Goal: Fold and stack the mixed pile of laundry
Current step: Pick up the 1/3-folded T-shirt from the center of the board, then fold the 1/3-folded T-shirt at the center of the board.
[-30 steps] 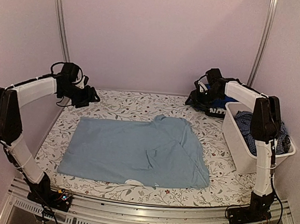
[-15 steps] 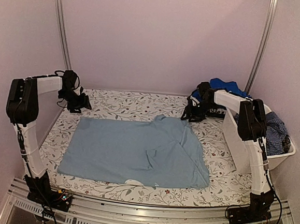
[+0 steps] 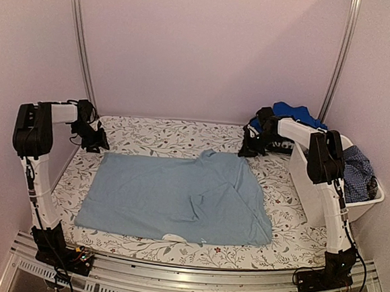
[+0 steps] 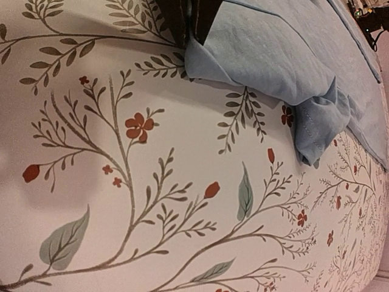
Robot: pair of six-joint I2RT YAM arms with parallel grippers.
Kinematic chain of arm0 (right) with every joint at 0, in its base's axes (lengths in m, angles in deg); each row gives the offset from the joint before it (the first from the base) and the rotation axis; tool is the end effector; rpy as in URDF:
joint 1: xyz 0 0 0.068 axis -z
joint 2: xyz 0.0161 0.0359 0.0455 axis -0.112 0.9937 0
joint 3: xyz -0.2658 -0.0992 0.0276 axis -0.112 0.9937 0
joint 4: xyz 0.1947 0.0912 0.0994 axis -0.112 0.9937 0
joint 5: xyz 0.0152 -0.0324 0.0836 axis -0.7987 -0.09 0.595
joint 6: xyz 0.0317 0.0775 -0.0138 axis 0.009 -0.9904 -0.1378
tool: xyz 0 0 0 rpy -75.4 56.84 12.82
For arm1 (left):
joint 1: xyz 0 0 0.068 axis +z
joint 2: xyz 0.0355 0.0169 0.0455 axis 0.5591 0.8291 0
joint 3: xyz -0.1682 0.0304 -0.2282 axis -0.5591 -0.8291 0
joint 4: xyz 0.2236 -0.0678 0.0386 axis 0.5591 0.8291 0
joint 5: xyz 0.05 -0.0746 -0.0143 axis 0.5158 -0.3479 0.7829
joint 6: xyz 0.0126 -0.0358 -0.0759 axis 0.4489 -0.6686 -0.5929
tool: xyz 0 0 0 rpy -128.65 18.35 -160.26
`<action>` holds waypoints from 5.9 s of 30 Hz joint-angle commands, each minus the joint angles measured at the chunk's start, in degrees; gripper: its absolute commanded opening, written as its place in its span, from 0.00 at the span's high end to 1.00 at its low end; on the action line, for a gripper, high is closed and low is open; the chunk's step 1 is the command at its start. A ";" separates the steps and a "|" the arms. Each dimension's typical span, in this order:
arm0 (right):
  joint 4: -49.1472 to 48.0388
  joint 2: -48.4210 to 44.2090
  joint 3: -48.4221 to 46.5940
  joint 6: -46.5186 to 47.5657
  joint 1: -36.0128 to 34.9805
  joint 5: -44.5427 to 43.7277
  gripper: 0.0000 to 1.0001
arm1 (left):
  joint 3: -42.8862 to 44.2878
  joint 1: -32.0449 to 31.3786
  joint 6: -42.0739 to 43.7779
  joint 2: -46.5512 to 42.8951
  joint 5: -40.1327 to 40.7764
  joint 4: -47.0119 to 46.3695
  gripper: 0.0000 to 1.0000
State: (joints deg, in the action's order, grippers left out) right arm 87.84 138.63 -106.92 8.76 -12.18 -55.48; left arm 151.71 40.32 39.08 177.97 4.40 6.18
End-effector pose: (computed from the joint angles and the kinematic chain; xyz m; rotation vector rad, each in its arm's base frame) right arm 0.4904 0.1979 0.1226 -0.2865 2.7488 0.7362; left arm 0.4328 0.0307 0.1444 -0.4494 2.7687 -0.3583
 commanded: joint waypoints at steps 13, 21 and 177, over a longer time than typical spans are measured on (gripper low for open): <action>-3.35 -0.94 1.93 -4.94 2.52 8.05 1.00 | -2.03 2.28 5.12 3.68 -12.47 -3.37 0.55; -4.62 -0.74 1.76 -6.31 3.59 9.04 1.00 | -0.37 2.26 3.96 5.65 -14.29 -5.12 0.74; -5.53 -28.82 37.70 4.30 4.00 11.50 0.45 | -21.56 4.96 -2.56 -26.19 -9.71 -0.71 0.51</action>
State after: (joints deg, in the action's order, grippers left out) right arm 80.67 114.89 -65.83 11.74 -8.81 -42.32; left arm 125.98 47.71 34.01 159.28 -6.07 9.24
